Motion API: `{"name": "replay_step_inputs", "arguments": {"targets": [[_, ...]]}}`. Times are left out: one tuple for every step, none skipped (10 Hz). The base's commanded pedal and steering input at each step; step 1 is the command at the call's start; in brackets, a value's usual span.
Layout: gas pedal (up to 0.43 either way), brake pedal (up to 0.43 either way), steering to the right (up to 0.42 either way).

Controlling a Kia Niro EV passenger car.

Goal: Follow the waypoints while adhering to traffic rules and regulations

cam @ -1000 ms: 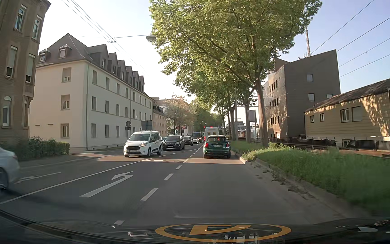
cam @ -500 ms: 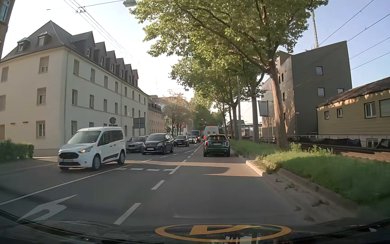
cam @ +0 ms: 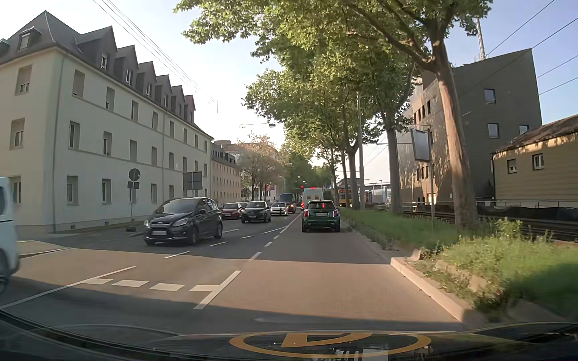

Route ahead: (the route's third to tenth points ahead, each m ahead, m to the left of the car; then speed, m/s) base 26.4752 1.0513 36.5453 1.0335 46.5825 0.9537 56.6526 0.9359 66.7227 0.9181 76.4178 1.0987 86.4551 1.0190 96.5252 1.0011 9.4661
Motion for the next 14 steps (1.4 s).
{"name": "replay_step_inputs", "arguments": {"targets": [[0.087, 0.0, -0.001], [0.087, 0.0, -0.001], [0.087, 0.0, -0.001], [0.079, 0.0, -0.001], [0.079, 0.0, -0.001], [0.079, 0.0, -0.001], [0.079, 0.0, -0.001], [0.079, 0.0, -0.001], [0.079, 0.0, -0.001], [0.079, 0.0, -0.001], [0.079, 0.0, -0.001], [0.079, 0.0, -0.001], [0.079, 0.0, -0.001], [0.079, 0.0, -0.001]]}}
